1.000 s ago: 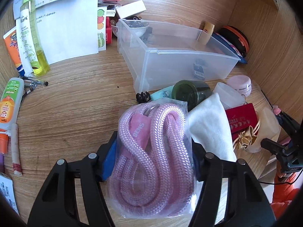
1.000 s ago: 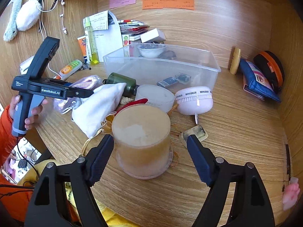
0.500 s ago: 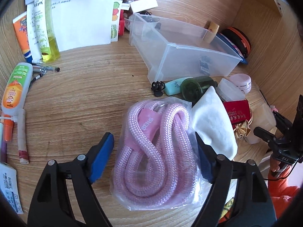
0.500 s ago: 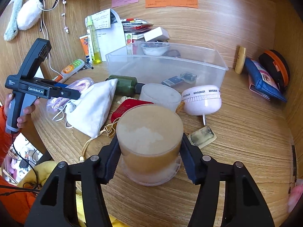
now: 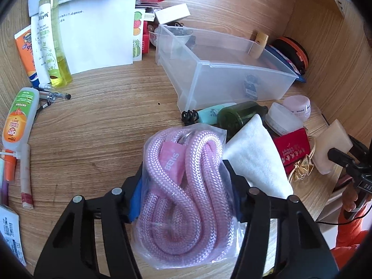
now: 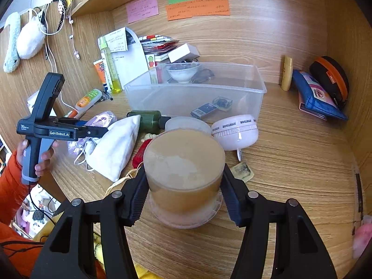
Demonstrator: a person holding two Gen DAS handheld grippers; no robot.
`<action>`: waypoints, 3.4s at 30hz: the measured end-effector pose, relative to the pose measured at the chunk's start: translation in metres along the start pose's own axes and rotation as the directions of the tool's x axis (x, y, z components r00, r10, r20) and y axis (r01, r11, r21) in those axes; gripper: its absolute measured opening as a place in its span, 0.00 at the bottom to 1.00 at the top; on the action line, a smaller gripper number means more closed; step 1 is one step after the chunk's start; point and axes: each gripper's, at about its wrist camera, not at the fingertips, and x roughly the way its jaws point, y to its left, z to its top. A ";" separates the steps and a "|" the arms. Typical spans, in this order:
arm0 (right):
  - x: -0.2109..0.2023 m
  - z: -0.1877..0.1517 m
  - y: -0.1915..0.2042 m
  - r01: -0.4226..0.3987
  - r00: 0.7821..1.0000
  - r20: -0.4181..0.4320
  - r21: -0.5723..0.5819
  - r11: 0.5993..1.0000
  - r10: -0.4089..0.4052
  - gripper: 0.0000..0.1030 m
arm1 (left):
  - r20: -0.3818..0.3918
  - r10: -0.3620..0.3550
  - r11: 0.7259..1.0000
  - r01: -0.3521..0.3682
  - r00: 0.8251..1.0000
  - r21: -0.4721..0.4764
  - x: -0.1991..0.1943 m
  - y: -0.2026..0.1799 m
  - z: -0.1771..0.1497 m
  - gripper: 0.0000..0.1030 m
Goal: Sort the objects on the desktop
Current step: 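Lift and carry the rope bag and beige cylinder over the clear bin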
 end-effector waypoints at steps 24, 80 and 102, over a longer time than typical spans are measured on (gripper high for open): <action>-0.021 0.054 -0.019 -0.034 0.995 0.098 0.035 0.999 0.031 0.53 | 0.237 -0.027 0.999 0.032 0.971 -0.017 -0.057 -0.012 0.028 0.57; 0.081 0.183 -0.044 -0.037 0.996 0.076 -0.037 0.999 0.040 0.53 | 0.293 -0.083 0.996 0.069 0.952 0.060 -0.003 -0.060 0.158 0.57; 0.150 0.157 -0.065 0.004 0.995 -0.101 -0.011 1.000 -0.005 0.53 | 0.162 0.040 0.996 -0.053 0.986 0.072 0.076 -0.055 0.153 0.57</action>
